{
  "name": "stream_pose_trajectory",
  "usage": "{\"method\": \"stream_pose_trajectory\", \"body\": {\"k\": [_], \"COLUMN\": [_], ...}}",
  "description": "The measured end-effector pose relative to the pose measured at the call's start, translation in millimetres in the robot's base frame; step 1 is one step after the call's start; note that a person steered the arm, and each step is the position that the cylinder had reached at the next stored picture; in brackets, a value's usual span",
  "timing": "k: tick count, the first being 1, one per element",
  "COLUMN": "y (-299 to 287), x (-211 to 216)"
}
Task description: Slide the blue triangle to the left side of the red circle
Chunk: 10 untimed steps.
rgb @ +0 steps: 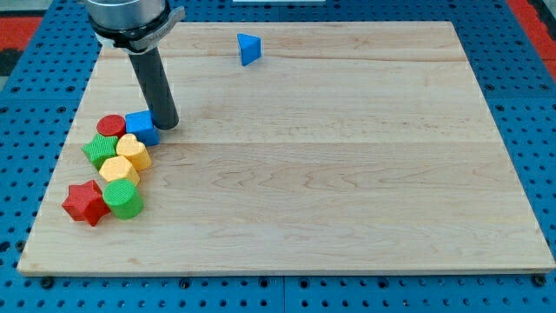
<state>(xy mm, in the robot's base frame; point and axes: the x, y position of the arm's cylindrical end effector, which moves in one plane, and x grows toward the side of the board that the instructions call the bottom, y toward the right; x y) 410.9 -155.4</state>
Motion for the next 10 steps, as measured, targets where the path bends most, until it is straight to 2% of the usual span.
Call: {"method": "stream_pose_trajectory", "body": {"k": [1, 2, 3, 4, 5, 6, 7, 8, 9, 10], "y": [97.2, 184.9, 128.2, 52.6, 24.8, 18.3, 98.8, 95.9, 22.8, 2.2], "x": [-51.8, -138.2, -186.6, -132.2, -63.7, -126.2, -152.4, -91.0, -56.3, -76.6]}}
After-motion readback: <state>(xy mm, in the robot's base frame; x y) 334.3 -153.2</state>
